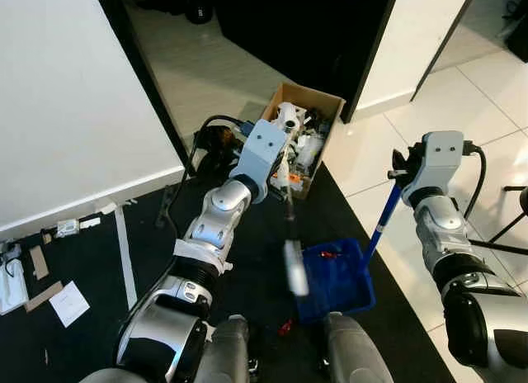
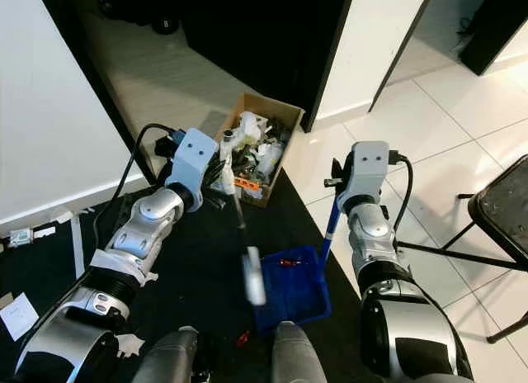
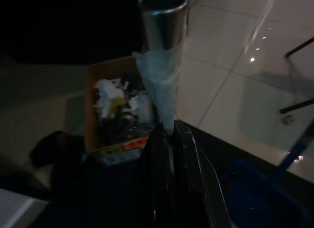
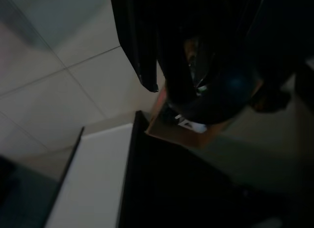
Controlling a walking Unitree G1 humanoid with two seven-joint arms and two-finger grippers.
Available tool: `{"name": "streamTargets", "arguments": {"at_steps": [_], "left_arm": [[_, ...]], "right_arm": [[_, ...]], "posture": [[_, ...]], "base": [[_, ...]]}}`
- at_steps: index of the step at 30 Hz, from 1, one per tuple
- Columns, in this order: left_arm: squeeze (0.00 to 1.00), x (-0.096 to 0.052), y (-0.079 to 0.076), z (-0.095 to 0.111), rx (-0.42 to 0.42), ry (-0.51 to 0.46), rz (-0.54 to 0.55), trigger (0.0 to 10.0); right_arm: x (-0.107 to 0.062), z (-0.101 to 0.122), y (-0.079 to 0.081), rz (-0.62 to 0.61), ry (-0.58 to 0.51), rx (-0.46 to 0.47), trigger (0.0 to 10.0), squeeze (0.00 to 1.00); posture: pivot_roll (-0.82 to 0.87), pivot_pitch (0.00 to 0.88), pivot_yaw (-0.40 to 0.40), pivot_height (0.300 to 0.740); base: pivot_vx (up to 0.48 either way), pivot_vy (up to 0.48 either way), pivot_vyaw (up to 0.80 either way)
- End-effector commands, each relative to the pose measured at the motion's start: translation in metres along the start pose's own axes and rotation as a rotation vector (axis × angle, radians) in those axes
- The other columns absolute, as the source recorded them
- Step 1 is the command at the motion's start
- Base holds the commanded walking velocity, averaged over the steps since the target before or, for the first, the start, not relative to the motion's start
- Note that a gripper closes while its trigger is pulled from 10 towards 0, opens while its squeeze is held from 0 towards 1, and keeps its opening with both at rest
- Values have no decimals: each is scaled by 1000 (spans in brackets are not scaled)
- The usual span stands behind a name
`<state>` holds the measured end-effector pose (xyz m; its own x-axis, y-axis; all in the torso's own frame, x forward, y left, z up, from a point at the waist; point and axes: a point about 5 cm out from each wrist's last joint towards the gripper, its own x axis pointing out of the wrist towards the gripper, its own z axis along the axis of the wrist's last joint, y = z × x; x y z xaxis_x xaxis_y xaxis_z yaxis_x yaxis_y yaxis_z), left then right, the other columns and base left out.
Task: Sweep floor
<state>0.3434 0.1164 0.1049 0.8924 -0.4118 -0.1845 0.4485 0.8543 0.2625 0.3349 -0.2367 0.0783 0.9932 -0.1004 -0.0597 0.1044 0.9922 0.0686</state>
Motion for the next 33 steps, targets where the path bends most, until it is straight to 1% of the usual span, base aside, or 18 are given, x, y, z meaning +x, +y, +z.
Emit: {"name": "streamTargets", "arguments": {"at_steps": [1, 3, 4, 5, 7, 10, 12, 16, 17, 19, 22, 23, 24, 26, 29, 30, 31, 33], "left_arm": [[0, -11, 29, -8, 10, 19, 101, 10000], [0, -23, 53, -17, 18, 43, 180, 10000], [0, -23, 53, -17, 18, 43, 180, 10000], [0, -29, 62, -20, 22, 49, 206, 10000], [0, -35, 71, -22, 17, 43, 230, 10000], [0, -39, 75, -20, -8, 15, 241, 10000], [0, -41, 80, -14, -32, -32, 245, 10000], [0, -44, 85, -7, -32, -75, 237, 10000], [0, -47, 93, 0, -19, -106, 233, 10000], [0, -48, 96, 3, -16, -118, 232, 10000], [0, -51, 106, 14, 14, -142, 220, 10000], [0, -52, 110, 20, 75, -140, 172, 10000], [0, -52, 110, 20, 75, -140, 172, 10000], [0, -54, 112, 24, 140, -131, 136, 10000], [0, -54, 116, 27, 169, -132, 143, 10000], [0, -55, 121, 31, 186, -138, 162, 10000], [0, -56, 128, 33, 210, -138, 192, 10000], [0, -56, 129, 33, 219, -131, 195, 10000]], "right_arm": [[-3, 4, -21, -98, -23, 95, 10000, 0], [-5, 7, -38, -168, -39, 157, 10000, 0], [-5, 7, -38, -168, -39, 157, 10000, 0], [-6, 10, -45, -192, -48, 167, 10000, 0], [-6, 15, -53, -214, -63, 169, 10000, 0], [-6, 20, -58, -221, -76, 162, 10000, 0], [-6, 25, -65, -239, -89, 151, 10000, 0], [-7, 29, -73, -262, -93, 141, 10000, 0], [-8, 31, -80, -278, -87, 134, 10000, 0], [-9, 32, -82, -282, -83, 129, 10000, 0], [-12, 30, -87, -286, -67, 100, 10000, 0], [-14, 28, -90, -285, -54, 70, 10000, 0], [-14, 28, -90, -285, -54, 70, 10000, 0], [-16, 27, -93, -288, -43, 41, 10000, 0], [-18, 27, -95, -292, -40, 22, 10000, 0], [-19, 28, -98, -297, -38, 3, 10000, 0], [-22, 32, -107, -329, -49, -19, 10000, 0], [-24, 33, -110, -345, -55, -23, 10000, 0]], "posture": [[1, 51, 24, 740], [4, 37, 23, 740], [4, 37, 23, 740], [4, 30, 23, 740], [5, 20, 25, 740], [6, 14, 25, 740], [5, 10, 27, 740], [4, 8, 27, 740], [3, 11, 24, 740], [3, 11, 24, 740], [3, 13, 19, 740], [2, 16, 17, 740], [2, 16, 17, 740], [0, 19, 18, 740], [0, 24, 18, 740], [-1, 21, 20, 740], [-1, 22, 23, 740], [-2, 22, 23, 740]], "base": [[0, 0, 0], [0, 0, 0], [0, 0, 0], [0, 0, 0], [0, 0, 0], [0, 0, 0], [0, 0, 0], [0, 0, 0], [0, 0, 0], [0, 0, 0], [0, 0, 0], [0, 0, 0], [0, 0, 0], [0, 0, 0], [0, 0, 0], [0, 0, 0], [0, 0, 0], [0, 0, 0]]}}
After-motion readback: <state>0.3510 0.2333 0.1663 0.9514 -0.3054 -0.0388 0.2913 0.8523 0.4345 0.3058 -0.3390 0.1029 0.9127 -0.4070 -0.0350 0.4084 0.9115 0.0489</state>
